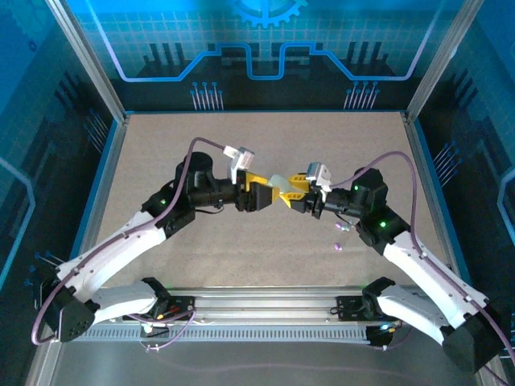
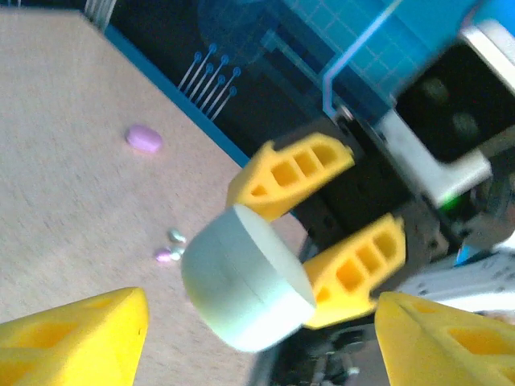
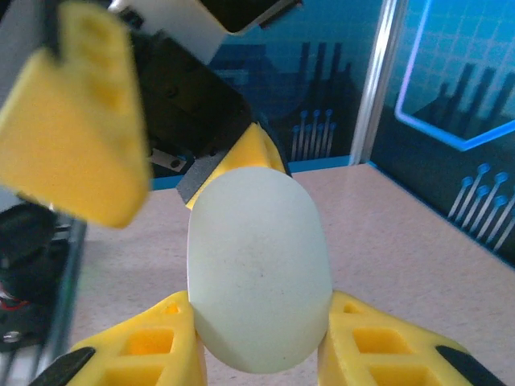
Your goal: Insert wireless bluetooth earbuds into charging case
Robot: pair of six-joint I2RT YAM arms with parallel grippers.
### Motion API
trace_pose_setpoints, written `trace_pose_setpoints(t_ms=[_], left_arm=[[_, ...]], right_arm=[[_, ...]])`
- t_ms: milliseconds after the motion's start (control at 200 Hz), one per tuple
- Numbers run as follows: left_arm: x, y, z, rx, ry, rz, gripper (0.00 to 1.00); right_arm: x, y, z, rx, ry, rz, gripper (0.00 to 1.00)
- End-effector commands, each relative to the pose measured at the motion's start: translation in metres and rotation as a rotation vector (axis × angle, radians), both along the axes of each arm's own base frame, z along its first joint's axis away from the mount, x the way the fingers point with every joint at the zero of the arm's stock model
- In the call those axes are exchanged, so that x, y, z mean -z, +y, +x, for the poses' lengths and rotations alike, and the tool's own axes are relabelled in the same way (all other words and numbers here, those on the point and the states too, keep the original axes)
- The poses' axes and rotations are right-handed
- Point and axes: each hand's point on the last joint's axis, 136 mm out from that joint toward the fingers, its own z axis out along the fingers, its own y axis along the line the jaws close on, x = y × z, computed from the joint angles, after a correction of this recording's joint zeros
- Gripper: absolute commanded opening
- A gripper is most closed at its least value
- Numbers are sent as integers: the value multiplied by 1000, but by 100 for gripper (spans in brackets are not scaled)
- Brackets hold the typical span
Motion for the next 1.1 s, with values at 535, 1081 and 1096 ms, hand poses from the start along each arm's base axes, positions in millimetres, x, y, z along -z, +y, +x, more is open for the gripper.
trace_pose_setpoints(t_ms=[535, 1081, 1096], left_arm=[[-12, -1, -17, 125, -550, 8, 51], [-2, -4, -21, 169, -520, 45, 52], [-3, -4, -21, 169, -521, 45, 52]], right_arm=[[-20, 14, -26, -245, 117, -6, 31], [-24, 13, -26, -235, 83, -1, 31], [-23, 13, -26, -236, 83, -2, 31]])
